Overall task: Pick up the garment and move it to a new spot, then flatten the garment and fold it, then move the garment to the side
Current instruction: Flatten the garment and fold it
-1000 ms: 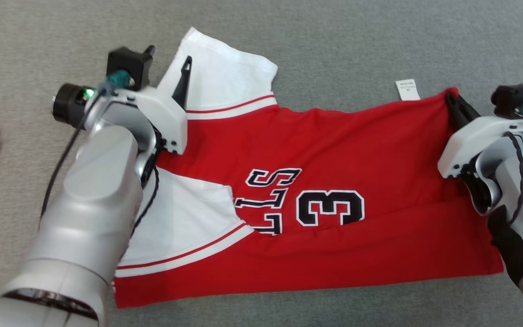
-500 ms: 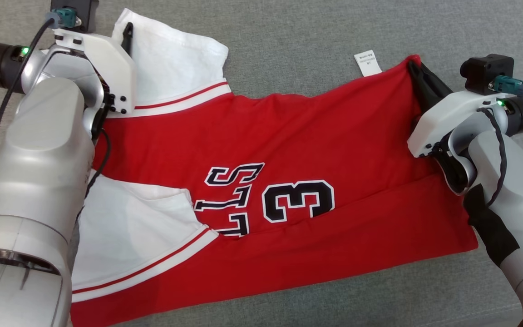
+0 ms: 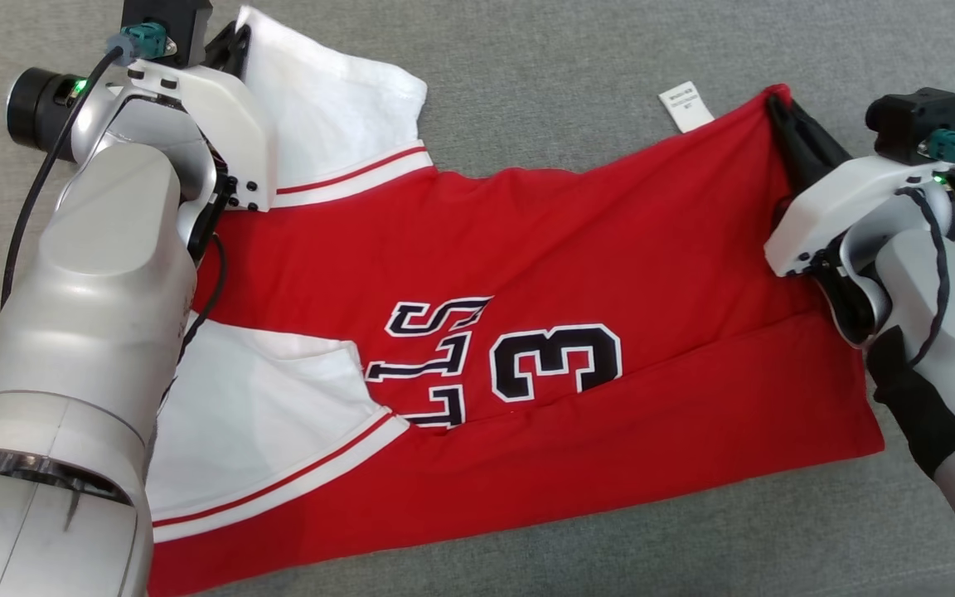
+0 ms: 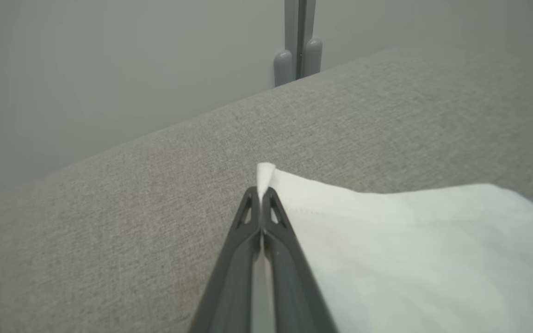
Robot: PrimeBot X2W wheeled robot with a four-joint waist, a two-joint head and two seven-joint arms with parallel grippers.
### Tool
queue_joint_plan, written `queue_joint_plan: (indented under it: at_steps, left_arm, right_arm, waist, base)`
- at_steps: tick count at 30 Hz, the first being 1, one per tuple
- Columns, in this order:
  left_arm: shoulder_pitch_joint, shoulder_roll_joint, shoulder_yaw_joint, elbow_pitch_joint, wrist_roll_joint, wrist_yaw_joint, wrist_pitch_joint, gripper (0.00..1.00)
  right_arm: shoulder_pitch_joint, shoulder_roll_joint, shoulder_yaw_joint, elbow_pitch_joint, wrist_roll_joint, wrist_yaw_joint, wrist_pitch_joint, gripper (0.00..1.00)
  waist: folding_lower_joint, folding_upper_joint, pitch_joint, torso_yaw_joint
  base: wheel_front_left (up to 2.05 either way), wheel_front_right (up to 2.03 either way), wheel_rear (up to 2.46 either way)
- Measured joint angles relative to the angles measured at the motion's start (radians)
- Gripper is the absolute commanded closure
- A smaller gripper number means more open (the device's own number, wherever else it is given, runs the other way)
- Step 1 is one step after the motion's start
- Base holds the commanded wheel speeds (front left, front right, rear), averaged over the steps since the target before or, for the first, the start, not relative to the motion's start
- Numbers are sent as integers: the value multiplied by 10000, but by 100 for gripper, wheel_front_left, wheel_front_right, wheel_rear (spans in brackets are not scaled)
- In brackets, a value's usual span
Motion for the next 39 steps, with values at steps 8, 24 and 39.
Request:
queue_joint_plan:
  at_steps: [8,24,39]
  left_arm:
    - [165,-25,-105,-468,-94,-40,-1070,100]
    - [4518,-234,525,-4474,-583,61,-1191,100]
    - [8487,-500,688,-6282,-708,111,-1193,100]
  right_arm:
    - [463,-267,-993,-527,-560,-8,-52,100]
    - [3548,-420,-3266,-1588,-1567,-29,-65,100]
    - [5938,-65,-4326,-1820,-1760,-31,-65,100]
  waist:
    - [0,0,-500,426]
    - [0,1,-2752,1398]
    - [0,1,-4595,2076]
  base:
    - [0,0,0]
    - [0,0,0]
    - [0,0,0]
